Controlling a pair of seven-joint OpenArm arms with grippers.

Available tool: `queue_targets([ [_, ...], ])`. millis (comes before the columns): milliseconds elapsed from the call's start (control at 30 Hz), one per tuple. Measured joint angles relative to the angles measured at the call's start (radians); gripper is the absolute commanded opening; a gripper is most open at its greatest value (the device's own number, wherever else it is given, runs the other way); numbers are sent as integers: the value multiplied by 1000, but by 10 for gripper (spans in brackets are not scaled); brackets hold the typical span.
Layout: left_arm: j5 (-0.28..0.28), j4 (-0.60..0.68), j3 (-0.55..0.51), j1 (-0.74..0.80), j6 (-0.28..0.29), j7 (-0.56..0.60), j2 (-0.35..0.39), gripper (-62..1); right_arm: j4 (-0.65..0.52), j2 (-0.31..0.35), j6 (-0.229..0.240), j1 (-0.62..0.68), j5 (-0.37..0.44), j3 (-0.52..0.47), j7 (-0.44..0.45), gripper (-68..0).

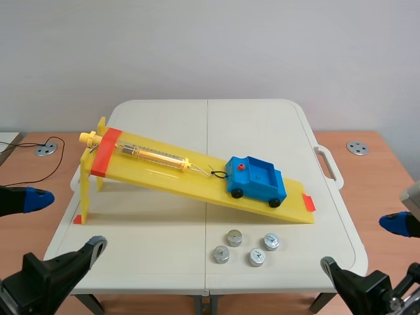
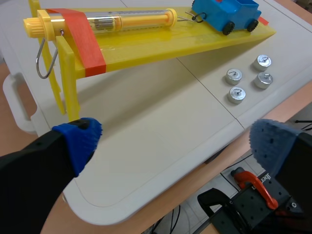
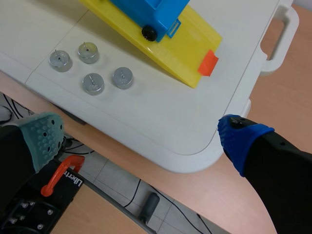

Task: Place the four metal weights on the blue cart on the ramp.

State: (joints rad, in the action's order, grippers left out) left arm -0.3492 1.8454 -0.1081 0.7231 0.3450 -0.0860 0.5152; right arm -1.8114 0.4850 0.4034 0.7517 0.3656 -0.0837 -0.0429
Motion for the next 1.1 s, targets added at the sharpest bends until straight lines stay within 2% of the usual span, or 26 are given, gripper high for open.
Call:
queue_targets([
  [100, 0, 0, 0, 0, 0, 0, 0, -274, 0, 0, 0, -1, 0, 0, -11, -16],
  [233, 0, 0, 0, 0, 0, 0, 0, -393, 0, -5, 0, -19, 0, 0, -70, -16],
  [400, 0, 0, 0, -8, 0, -19, -9, -554, 0, -46, 0, -71, 0, 21, -120, -16],
  [600, 0, 0, 0, -25, 0, -55, -46, -569, 0, -106, 0, -127, -31, 84, -143, -24],
  [767, 0, 0, 0, -42, -1, -137, -85, -569, 0, -153, 0, -170, -74, 145, -143, -131],
  [933, 0, 0, 0, -79, 0, -179, -125, -569, 12, -202, 0, -220, -97, 203, -154, -195],
  [1100, 0, 0, 0, -92, 0, -179, -133, -569, 54, -249, 0, -274, -123, 256, -166, -252],
])
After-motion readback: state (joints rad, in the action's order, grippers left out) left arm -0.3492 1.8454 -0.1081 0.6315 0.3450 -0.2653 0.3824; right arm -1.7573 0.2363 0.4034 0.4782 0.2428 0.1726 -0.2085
